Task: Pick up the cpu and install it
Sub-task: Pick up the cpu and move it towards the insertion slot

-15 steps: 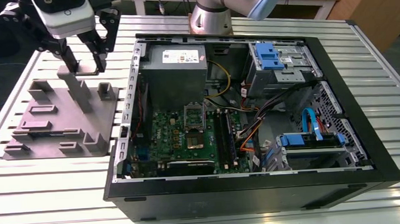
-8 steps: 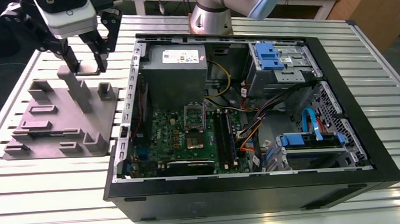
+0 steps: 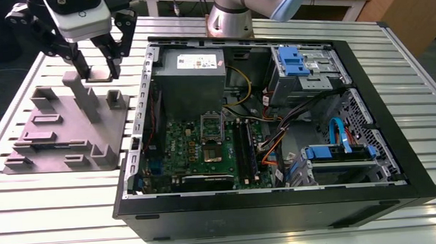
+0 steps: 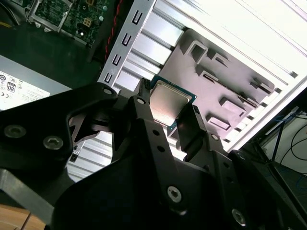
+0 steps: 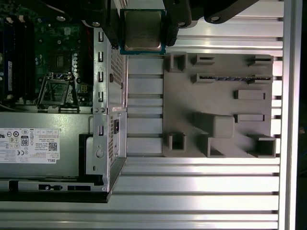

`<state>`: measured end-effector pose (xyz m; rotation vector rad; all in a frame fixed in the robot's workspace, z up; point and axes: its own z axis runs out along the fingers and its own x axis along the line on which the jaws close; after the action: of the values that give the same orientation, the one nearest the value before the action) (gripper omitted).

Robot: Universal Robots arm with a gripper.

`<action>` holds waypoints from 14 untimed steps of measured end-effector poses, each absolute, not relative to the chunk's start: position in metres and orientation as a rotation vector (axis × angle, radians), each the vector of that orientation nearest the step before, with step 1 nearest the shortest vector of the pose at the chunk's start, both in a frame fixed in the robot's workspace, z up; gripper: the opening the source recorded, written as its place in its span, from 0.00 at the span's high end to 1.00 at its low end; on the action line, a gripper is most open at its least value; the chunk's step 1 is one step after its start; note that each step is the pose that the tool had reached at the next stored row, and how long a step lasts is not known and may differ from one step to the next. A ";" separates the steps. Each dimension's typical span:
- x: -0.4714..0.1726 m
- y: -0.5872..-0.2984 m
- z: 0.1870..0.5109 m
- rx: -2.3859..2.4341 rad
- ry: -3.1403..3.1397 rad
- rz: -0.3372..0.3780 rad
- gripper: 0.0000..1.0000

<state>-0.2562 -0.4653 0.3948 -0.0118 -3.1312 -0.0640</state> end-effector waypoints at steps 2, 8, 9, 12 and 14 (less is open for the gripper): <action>-0.254 -0.465 0.395 -0.012 -3.131 -0.064 0.53; -0.254 -0.465 0.395 -0.012 -3.131 -0.064 0.53; -0.254 -0.465 0.395 -0.012 -3.131 -0.064 0.53; -0.251 -0.465 0.395 -0.012 -3.131 -0.064 0.53; -0.249 -0.465 0.395 -0.012 -3.131 -0.064 0.53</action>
<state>-0.2492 -0.4653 0.3947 -0.0117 -3.1312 -0.0641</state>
